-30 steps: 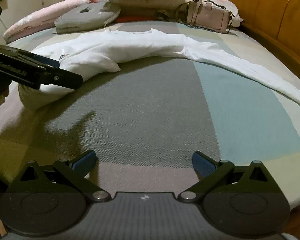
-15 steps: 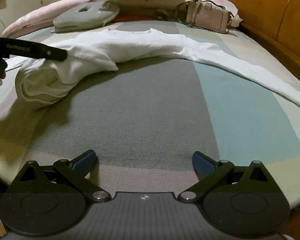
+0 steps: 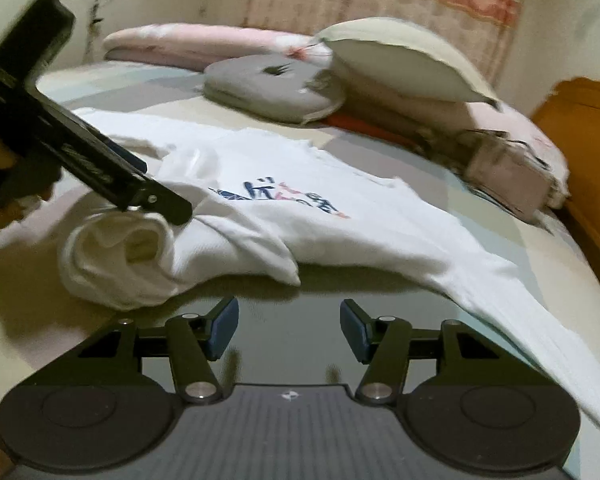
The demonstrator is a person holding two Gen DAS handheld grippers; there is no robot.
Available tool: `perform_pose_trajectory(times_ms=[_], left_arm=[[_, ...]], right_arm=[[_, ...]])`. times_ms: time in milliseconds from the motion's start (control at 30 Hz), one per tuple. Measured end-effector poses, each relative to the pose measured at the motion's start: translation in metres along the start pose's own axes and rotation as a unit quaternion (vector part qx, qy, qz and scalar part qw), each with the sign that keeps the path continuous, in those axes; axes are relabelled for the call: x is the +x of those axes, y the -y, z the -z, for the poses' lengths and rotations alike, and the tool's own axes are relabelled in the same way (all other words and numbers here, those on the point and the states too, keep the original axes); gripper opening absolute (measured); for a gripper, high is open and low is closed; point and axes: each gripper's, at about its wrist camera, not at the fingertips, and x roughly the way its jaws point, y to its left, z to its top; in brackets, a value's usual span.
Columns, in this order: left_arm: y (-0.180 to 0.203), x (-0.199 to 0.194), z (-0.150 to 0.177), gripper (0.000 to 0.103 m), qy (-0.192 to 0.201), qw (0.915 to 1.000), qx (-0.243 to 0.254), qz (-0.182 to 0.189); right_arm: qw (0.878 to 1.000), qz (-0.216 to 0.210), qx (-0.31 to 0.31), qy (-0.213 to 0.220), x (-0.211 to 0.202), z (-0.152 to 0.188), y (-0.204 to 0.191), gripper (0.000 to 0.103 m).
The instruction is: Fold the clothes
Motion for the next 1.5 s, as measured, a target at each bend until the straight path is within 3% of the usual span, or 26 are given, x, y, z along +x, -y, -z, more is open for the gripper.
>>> perform_pose_trajectory(times_ms=[200, 267, 333, 367, 400, 600, 967, 1200, 1400, 1500], left_arm=[[-0.003, 0.001, -0.002, 0.103, -0.002, 0.9998, 0.003, 0.018], [-0.003, -0.002, -0.002, 0.102, 0.002, 0.9995, 0.007, 0.029], [-0.002, -0.007, -0.002, 0.102, 0.014, 0.999, 0.008, 0.042], [-0.003, -0.011, -0.002, 0.102, 0.024, 0.9985, 0.007, 0.049], [-0.003, -0.014, -0.002, 0.102, 0.033, 0.9978, 0.005, 0.057], [-0.007, -0.027, -0.003, 0.102, 0.063, 0.9949, -0.01, 0.078], [-0.007, -0.019, -0.003, 0.102, 0.048, 0.9963, -0.024, 0.068], [-0.006, -0.019, -0.002, 0.102, 0.043, 0.9969, -0.023, 0.062], [-0.007, -0.02, -0.003, 0.102, 0.039, 0.9979, -0.026, 0.046], [-0.009, -0.019, -0.003, 0.102, 0.036, 0.9981, -0.03, 0.041]], right_arm=[[0.997, -0.031, -0.076, 0.008, 0.043, -0.008, -0.008, 0.057], [0.994, -0.038, -0.101, 0.012, 0.05, -0.009, -0.012, 0.05], [0.993, -0.038, -0.108, 0.007, 0.048, -0.012, -0.015, 0.038], [0.994, -0.034, -0.107, 0.001, 0.047, -0.013, -0.015, 0.019], [0.994, -0.033, -0.105, -0.002, 0.044, -0.013, -0.013, 0.018], [0.997, -0.008, -0.078, -0.016, 0.006, -0.006, 0.004, 0.016], [0.994, 0.082, -0.057, -0.046, -0.085, 0.016, 0.043, 0.016], [0.987, 0.126, -0.041, -0.093, -0.107, 0.028, 0.06, 0.017], [0.981, 0.142, -0.033, -0.131, -0.123, 0.04, 0.06, 0.029], [0.985, 0.131, -0.01, -0.112, -0.131, 0.035, 0.055, 0.036]])
